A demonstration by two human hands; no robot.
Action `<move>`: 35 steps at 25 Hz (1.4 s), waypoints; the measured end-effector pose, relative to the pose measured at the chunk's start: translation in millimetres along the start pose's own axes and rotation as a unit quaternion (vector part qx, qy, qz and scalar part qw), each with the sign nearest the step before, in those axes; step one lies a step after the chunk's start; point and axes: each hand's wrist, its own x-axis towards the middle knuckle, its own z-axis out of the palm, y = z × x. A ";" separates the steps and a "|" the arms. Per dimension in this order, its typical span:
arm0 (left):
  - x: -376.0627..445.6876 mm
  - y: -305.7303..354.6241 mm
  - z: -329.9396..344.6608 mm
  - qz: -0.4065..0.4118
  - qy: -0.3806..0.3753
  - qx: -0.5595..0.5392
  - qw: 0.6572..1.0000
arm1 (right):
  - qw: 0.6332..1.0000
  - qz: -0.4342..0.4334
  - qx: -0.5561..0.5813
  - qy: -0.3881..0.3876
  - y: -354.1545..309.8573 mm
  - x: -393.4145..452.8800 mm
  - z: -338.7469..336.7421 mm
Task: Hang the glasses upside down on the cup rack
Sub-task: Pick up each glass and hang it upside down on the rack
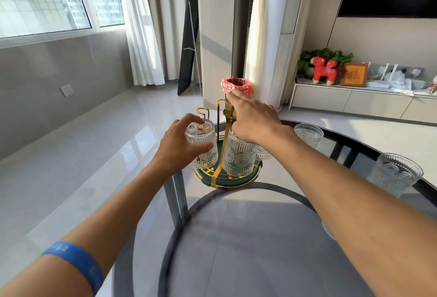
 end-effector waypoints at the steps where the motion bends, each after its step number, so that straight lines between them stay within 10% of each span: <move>1: -0.4 1.1 -0.6 -0.002 -0.005 0.015 1.000 | 1.000 0.001 0.007 -0.006 0.4 -0.5 1.3; 8: -13.2 22.6 -3.8 -0.034 -0.052 0.234 0.970 | 0.992 -0.040 0.077 0.092 16.4 -61.0 2.1; 13: -78.9 53.9 32.3 0.121 0.065 0.086 0.987 | 0.994 -0.031 0.089 0.058 56.0 -151.9 22.8; 18: -128.2 104.9 80.2 0.154 -0.013 0.041 0.987 | 0.997 0.000 0.052 0.053 93.9 -210.4 19.7; 24: -135.6 100.4 99.0 0.091 -0.195 0.111 0.970 | 0.952 0.307 -0.009 -0.003 136.1 -223.8 21.9; 31: -149.1 98.4 99.6 0.039 -0.224 0.096 0.969 | 0.916 0.345 0.198 0.045 144.2 -222.4 40.6; 35: -160.5 104.3 104.7 -0.205 -0.264 -0.144 0.931 | 0.904 0.354 0.239 -0.004 134.7 -212.1 29.5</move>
